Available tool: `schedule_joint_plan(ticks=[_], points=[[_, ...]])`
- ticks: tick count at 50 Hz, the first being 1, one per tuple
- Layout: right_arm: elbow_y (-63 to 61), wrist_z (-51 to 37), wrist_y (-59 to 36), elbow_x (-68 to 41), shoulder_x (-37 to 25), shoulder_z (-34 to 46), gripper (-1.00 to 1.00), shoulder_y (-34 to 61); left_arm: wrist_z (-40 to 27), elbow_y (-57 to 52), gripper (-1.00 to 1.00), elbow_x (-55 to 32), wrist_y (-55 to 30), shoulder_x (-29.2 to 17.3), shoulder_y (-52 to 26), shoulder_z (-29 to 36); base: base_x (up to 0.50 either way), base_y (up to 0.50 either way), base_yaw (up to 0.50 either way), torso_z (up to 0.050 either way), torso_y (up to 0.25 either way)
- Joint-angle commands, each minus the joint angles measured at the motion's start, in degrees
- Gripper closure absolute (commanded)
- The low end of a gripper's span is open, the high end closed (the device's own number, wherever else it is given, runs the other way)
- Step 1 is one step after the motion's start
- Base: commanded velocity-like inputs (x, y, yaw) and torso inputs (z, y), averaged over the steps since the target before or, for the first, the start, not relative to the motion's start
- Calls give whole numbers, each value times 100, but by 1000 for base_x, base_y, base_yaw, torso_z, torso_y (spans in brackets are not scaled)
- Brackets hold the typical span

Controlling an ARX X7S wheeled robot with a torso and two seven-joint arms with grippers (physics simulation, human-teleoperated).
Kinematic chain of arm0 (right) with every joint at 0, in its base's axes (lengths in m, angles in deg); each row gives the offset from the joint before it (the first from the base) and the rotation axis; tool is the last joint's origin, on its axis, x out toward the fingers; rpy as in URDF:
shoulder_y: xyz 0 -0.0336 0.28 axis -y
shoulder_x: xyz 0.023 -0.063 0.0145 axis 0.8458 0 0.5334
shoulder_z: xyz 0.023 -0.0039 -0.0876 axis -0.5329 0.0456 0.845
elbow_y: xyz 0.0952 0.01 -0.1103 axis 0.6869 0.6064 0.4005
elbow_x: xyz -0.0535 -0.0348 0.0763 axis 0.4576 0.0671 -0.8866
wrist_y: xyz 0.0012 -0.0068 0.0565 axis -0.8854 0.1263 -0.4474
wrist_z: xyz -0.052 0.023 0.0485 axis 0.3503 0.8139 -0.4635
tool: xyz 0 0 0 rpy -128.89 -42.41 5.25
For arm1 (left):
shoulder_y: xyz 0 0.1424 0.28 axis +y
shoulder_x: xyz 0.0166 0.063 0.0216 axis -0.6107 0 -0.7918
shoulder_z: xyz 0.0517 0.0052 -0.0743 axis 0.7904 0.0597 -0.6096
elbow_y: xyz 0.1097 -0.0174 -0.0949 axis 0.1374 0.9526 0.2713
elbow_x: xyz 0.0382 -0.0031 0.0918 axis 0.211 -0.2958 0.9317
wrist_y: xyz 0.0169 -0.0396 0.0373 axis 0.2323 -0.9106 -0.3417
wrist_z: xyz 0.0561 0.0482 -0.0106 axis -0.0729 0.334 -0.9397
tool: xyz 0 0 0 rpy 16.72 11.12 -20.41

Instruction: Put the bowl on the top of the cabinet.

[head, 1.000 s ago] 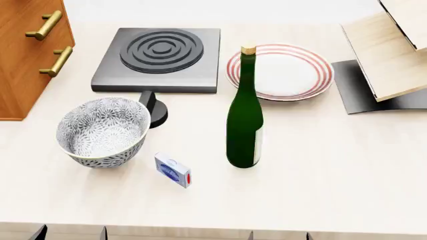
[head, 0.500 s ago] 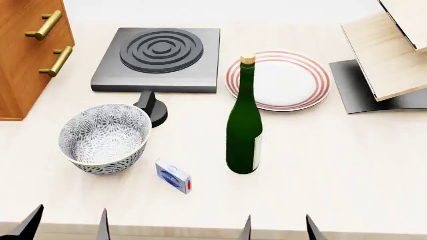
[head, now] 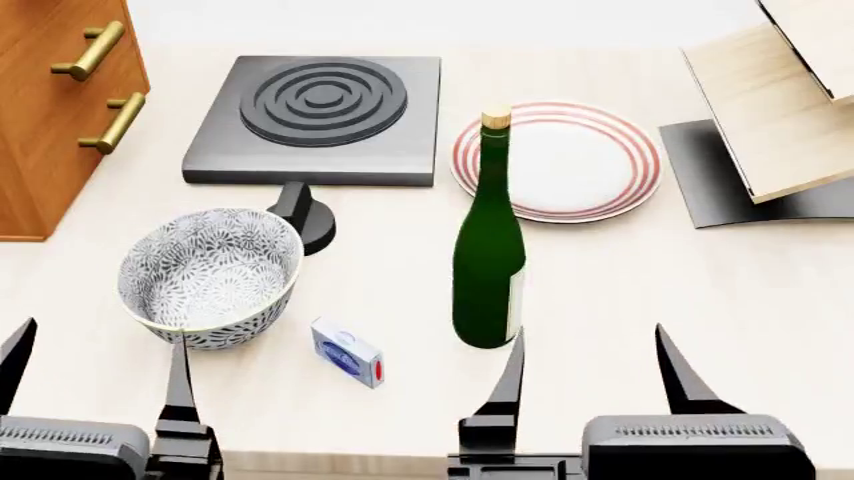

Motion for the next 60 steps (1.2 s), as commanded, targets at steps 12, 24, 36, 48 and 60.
schedule_joint_plan(ticks=[12,24,36,48,60], points=[[-608,-44,-686,-368,-117,-175,-100,358,-161,-531,-100,-23,-573,-124,-298,140,0,0,0,0,0],[-573,-73,-651,-464,-153,-151,-100,330,-244,-606,-100,-80,-613,-171,-305,158,0,0,0,0,0],[-540,-81,-355,-504,-225,-149,-100,265,-311,-640,-100,-127,-625,-221,-311,217,0,155,0,0,0],[-585,-272,-479,-469,-245,-137,-100,315,-336,-771,-100,-194,-687,-286,-290,246,0,292,0,0,0],[-580,-329,-399,-500,-271,-98,-100,284,-382,-800,-100,-247,-679,-336,-273,288,0,335,0,0,0]])
